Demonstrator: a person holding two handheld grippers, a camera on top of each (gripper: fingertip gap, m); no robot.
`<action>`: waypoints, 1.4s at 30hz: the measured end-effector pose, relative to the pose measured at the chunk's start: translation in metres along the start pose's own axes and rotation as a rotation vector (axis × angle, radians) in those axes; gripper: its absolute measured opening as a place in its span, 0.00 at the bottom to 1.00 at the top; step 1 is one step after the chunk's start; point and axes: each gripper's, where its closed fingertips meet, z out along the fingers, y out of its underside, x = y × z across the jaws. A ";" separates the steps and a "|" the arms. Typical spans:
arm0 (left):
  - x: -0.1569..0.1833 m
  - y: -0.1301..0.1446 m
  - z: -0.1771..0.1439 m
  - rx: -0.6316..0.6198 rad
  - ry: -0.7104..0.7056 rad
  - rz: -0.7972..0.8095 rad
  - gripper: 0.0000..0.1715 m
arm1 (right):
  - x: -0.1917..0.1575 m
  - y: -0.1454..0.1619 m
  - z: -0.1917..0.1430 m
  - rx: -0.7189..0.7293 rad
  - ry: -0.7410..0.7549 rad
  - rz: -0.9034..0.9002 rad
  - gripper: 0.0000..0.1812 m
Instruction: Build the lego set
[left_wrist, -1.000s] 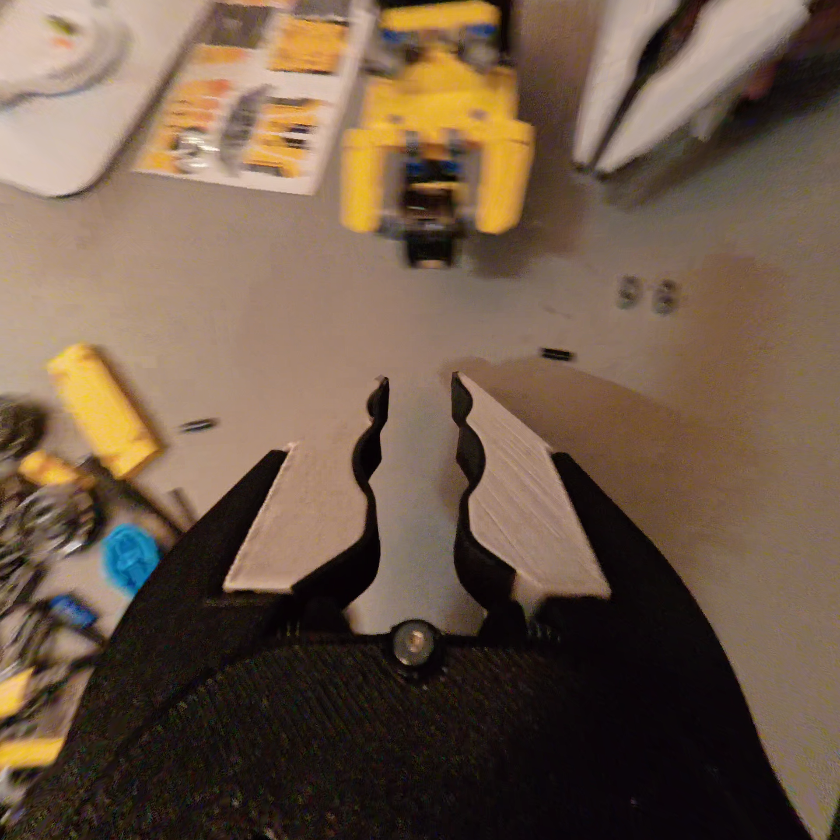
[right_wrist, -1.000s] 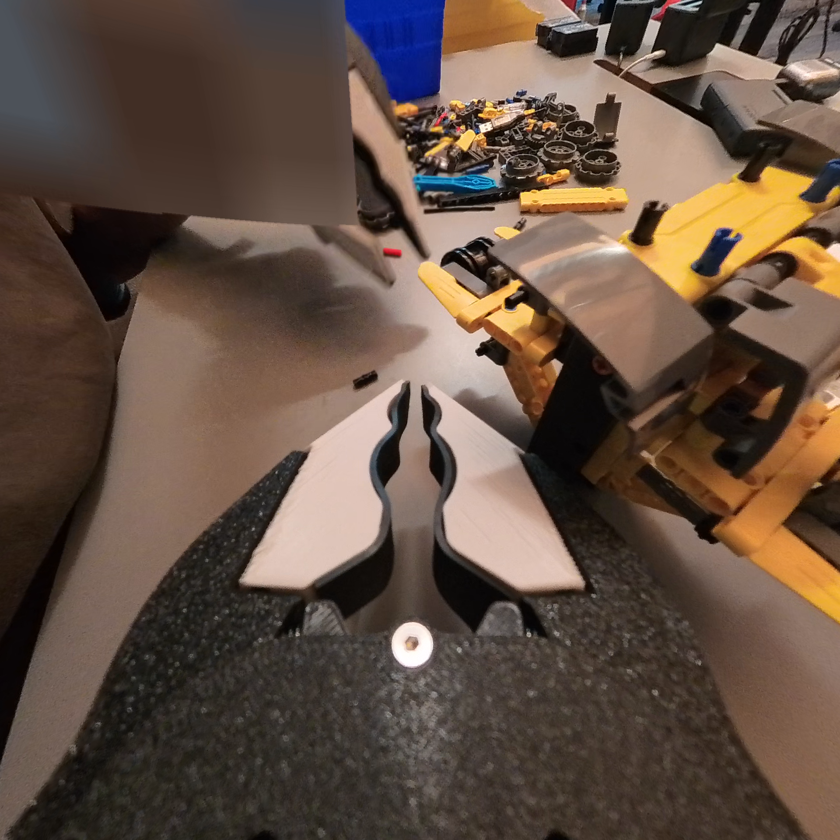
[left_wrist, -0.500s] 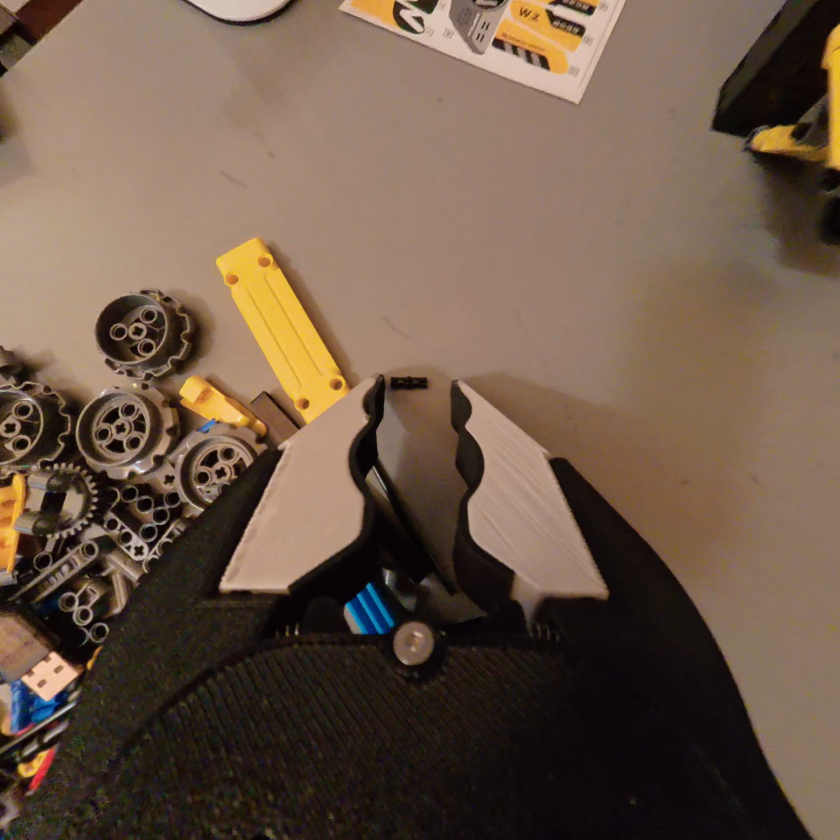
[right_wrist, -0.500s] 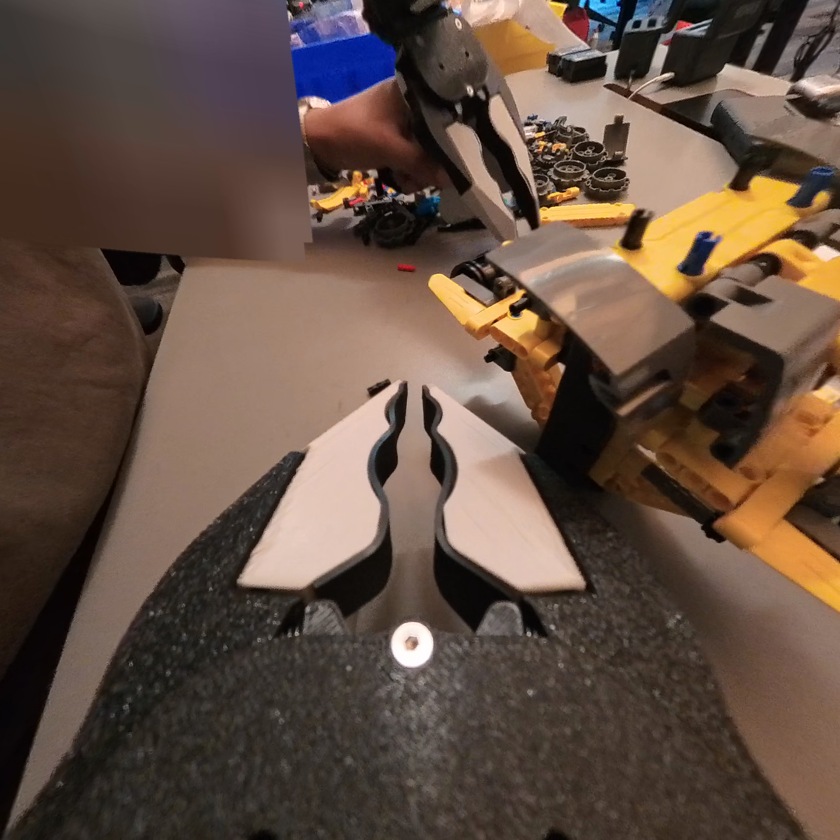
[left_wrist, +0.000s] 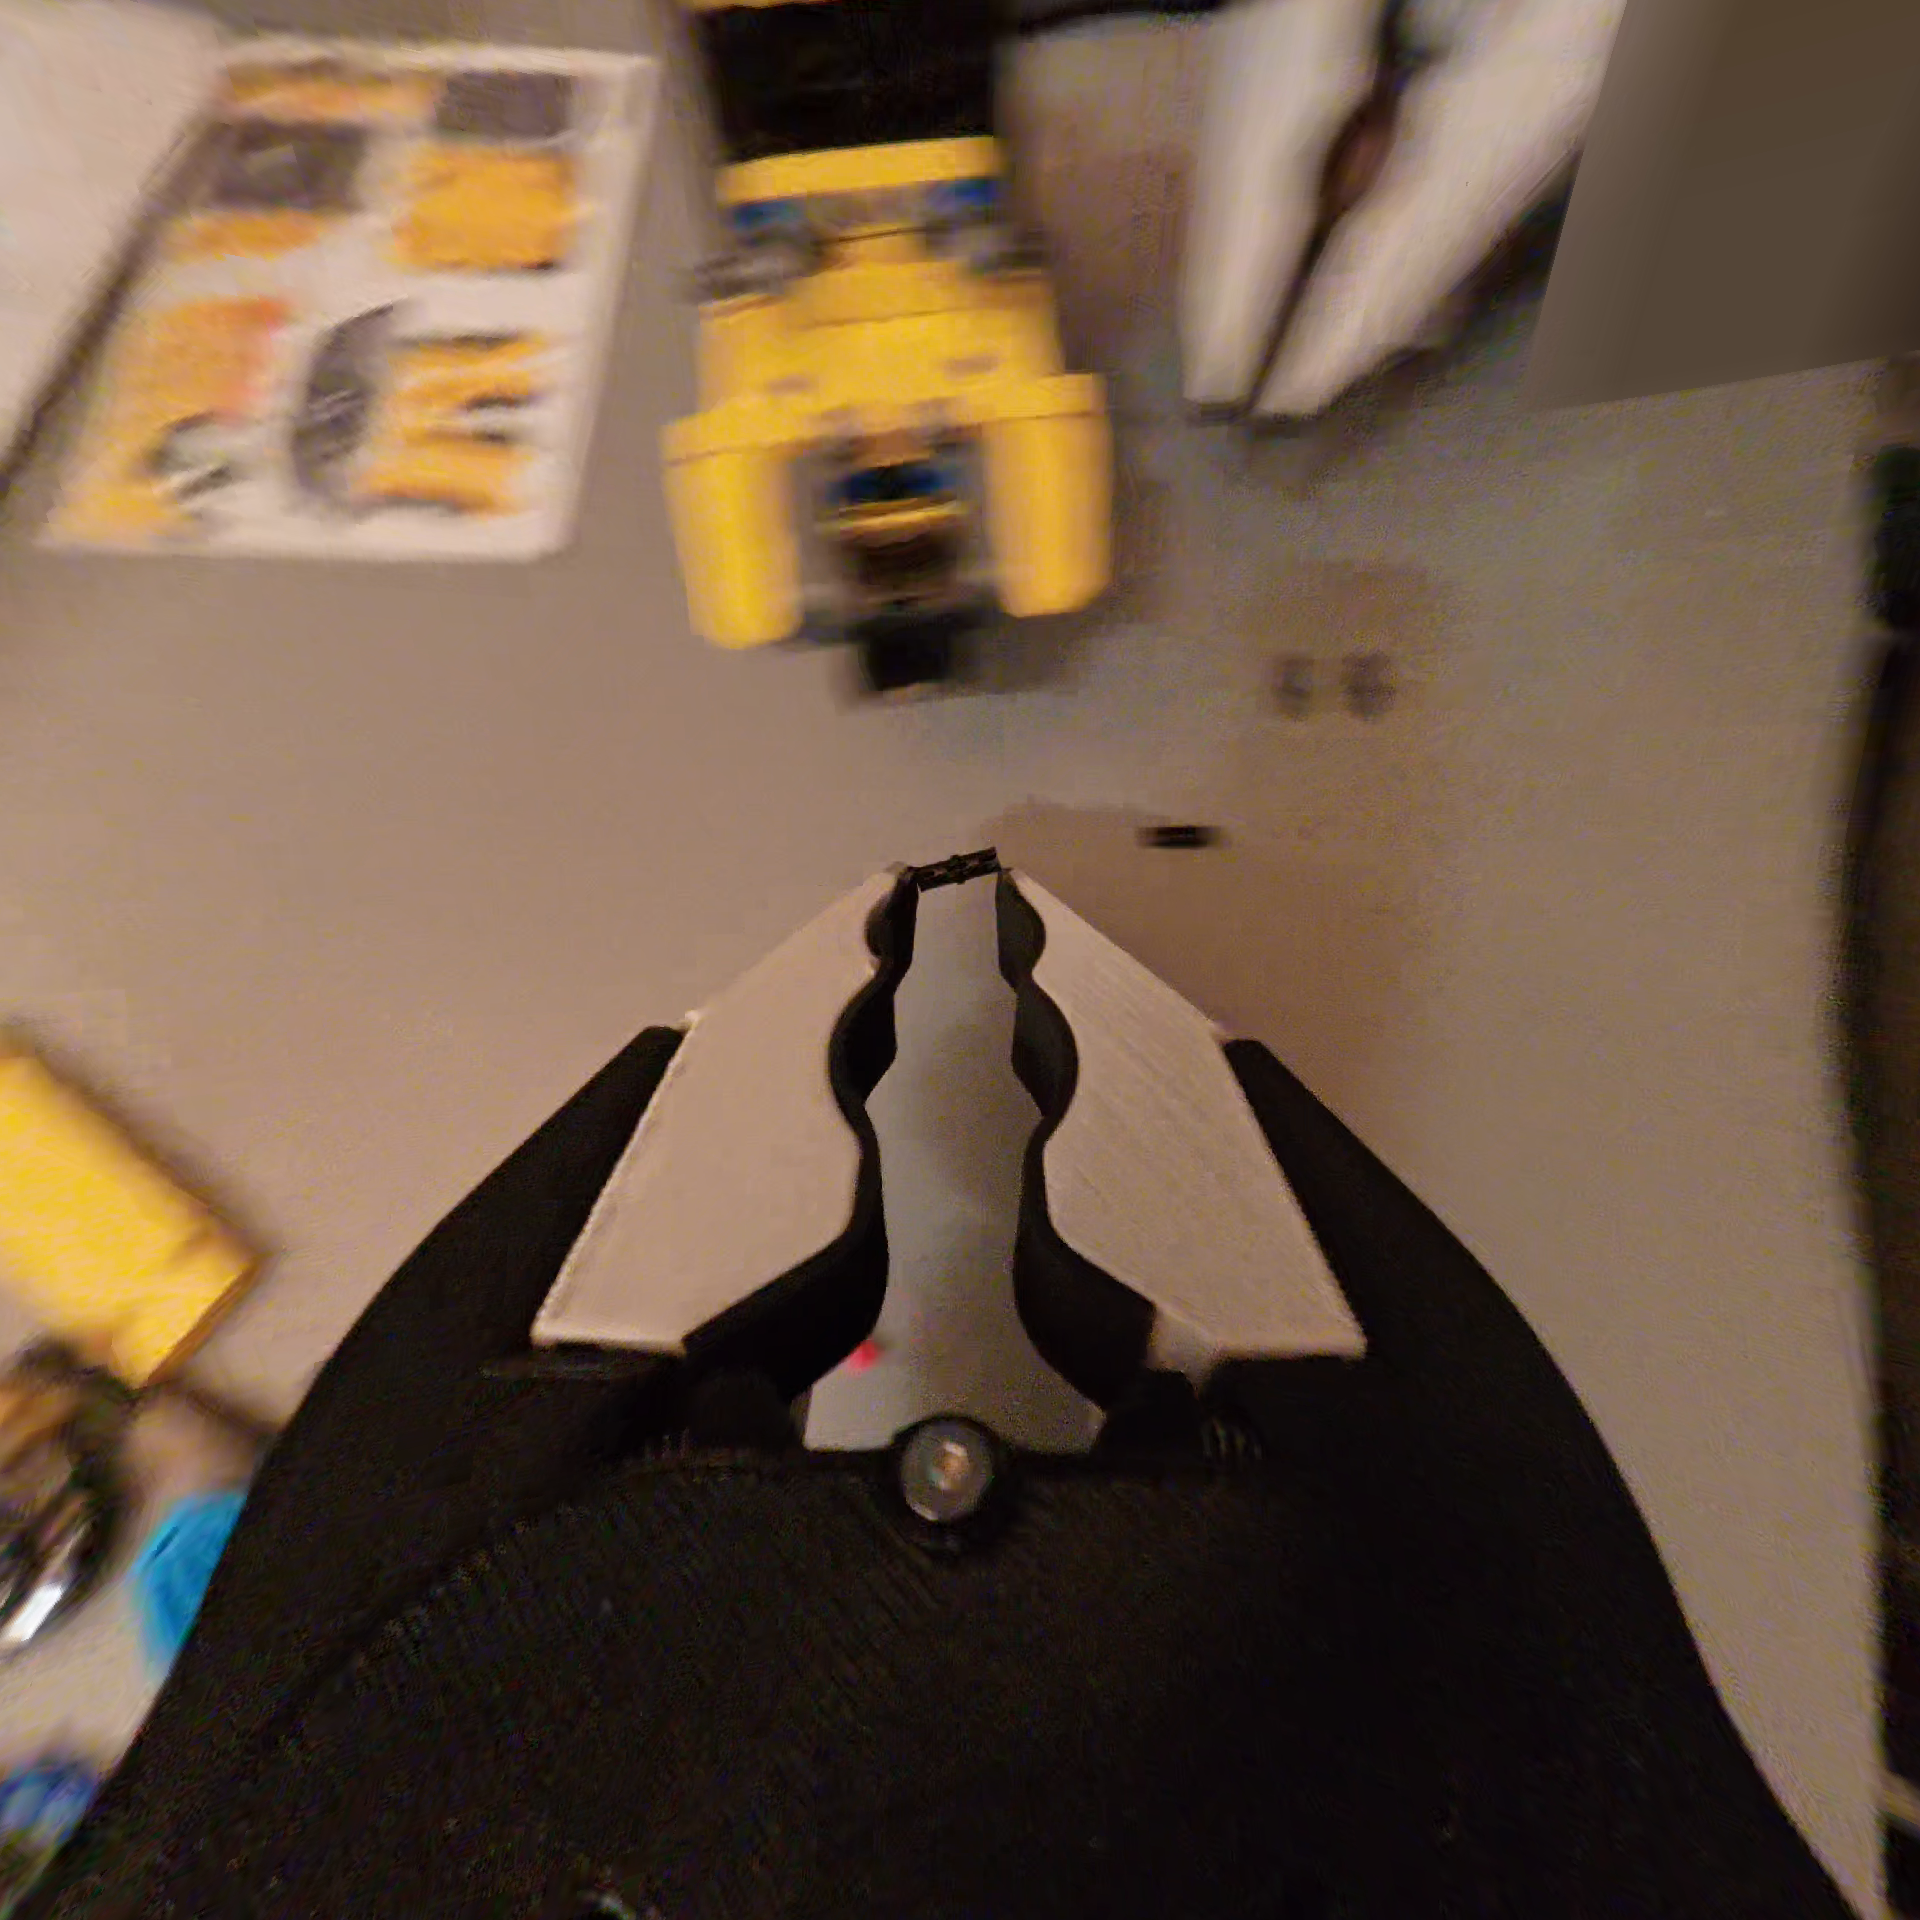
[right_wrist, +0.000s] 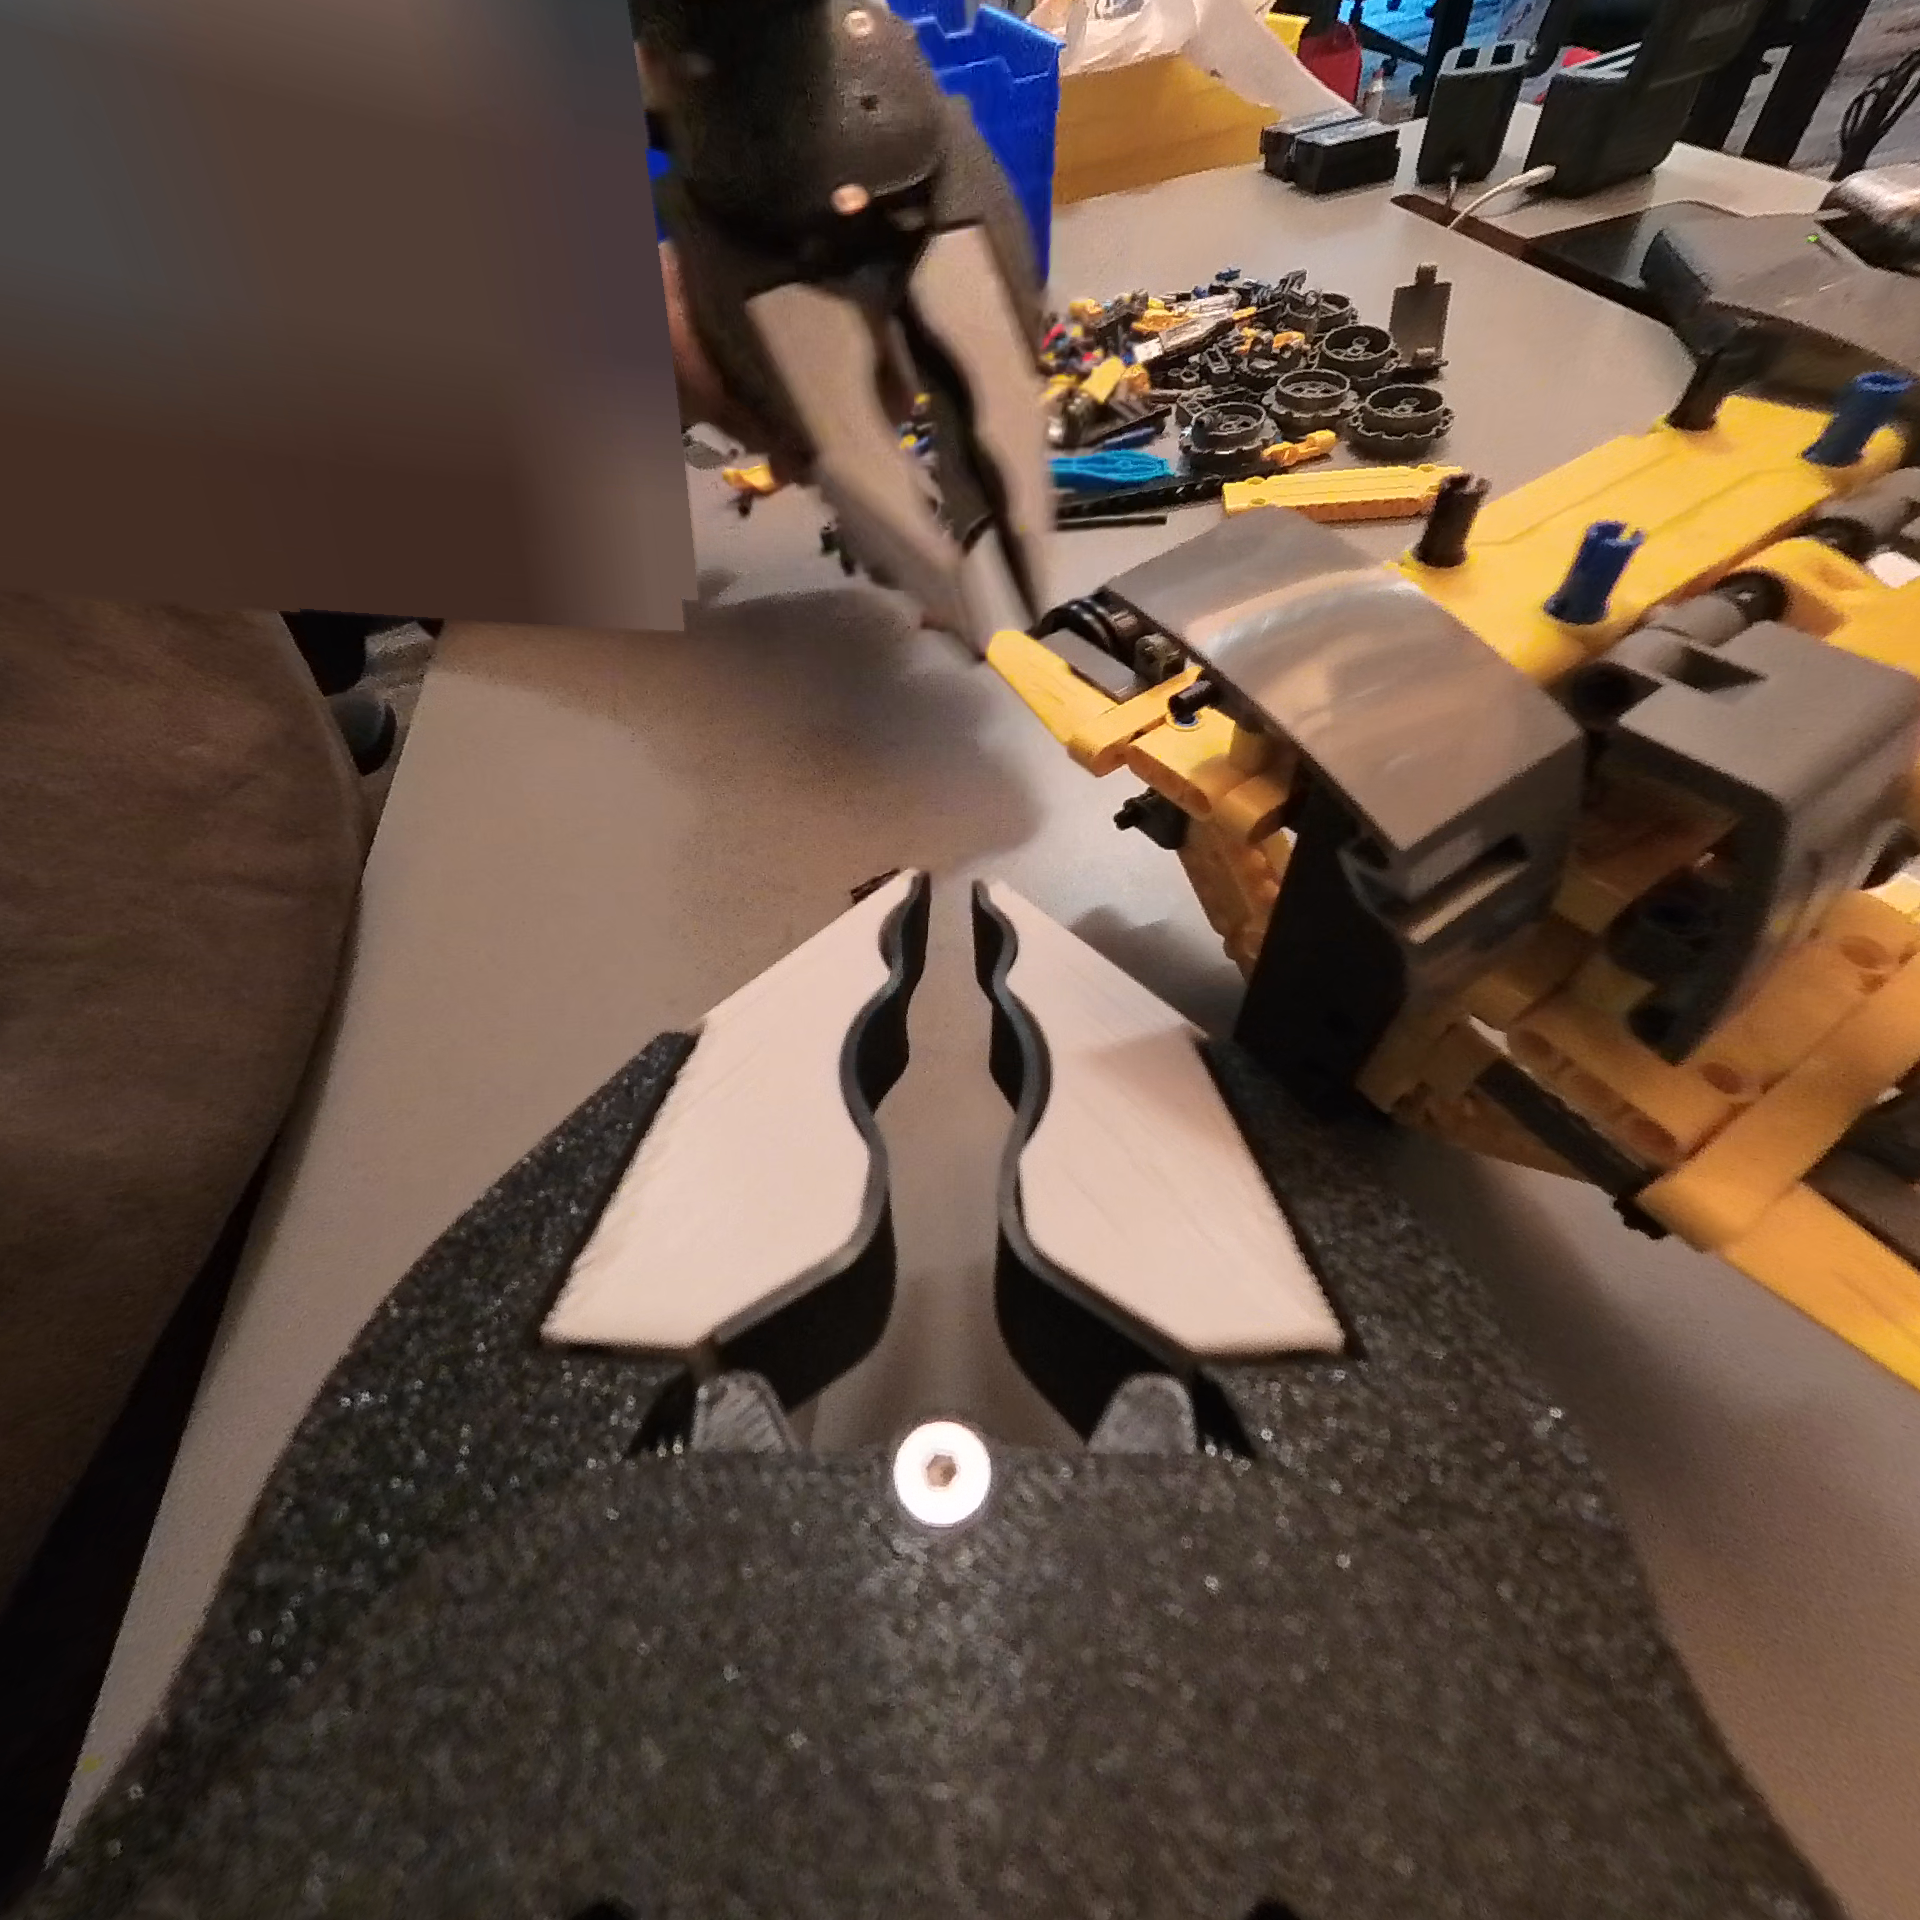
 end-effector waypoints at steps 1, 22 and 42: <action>0.029 -0.002 0.004 0.001 0.096 0.072 0.06 | 0.000 0.000 0.000 0.002 0.000 0.002 0.04; 0.051 0.026 0.033 -0.133 0.110 0.175 0.14 | -0.002 0.002 0.002 -0.015 0.000 -0.019 0.04; 0.013 -0.026 -0.007 0.275 -0.003 -0.023 0.13 | -0.003 0.002 0.002 -0.018 -0.001 -0.020 0.05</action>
